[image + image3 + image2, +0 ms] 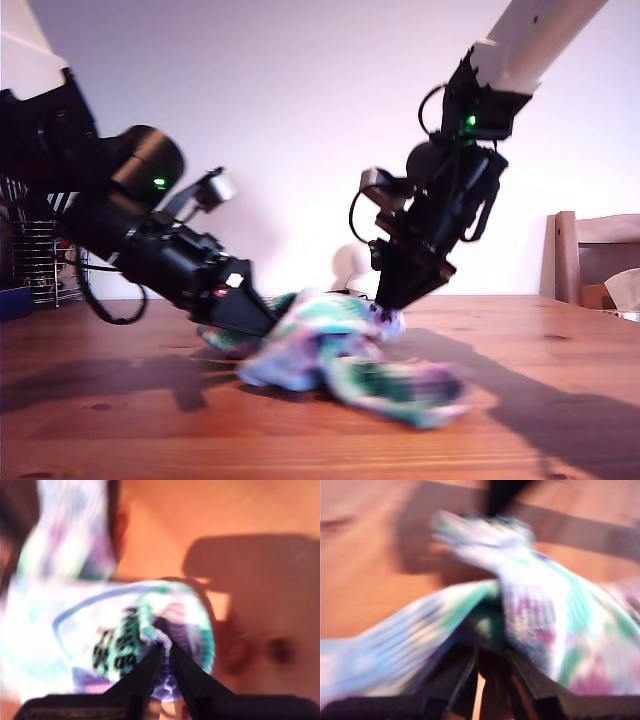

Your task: Fold the socks in front of you. After folding them, place them to the left side.

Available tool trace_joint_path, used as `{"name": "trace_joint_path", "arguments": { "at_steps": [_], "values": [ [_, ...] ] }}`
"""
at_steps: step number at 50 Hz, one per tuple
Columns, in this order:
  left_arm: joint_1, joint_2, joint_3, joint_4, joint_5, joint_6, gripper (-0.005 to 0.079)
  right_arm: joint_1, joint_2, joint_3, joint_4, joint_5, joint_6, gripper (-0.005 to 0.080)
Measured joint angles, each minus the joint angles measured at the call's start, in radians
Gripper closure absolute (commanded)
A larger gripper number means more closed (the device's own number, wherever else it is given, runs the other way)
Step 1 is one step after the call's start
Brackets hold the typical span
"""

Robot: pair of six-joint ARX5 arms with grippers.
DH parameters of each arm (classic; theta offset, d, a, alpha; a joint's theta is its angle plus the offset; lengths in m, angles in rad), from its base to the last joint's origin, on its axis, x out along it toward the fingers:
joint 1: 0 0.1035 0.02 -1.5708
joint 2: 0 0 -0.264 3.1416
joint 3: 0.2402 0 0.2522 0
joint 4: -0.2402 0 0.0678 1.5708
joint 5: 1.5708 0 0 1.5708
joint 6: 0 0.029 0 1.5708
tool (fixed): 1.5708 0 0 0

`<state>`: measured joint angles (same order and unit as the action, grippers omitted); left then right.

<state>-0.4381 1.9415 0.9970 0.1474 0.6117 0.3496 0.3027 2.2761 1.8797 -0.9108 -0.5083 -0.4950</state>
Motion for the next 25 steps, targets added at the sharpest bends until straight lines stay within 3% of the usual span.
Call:
{"name": "trace_joint_path", "arguments": {
  "at_steps": [11, 25],
  "values": [
    [-0.065, 0.0, 0.0, -0.02, -0.009, -0.006, 0.0597, 0.0, 0.0, 0.061, -0.045, 0.087, 0.0, 0.0763],
    [-0.065, 0.0, 0.0, -0.021, -0.015, -0.009, 0.0597, -0.011, 0.0, 0.112, -0.082, 0.147, 0.023, 0.0763]
  ]
}}
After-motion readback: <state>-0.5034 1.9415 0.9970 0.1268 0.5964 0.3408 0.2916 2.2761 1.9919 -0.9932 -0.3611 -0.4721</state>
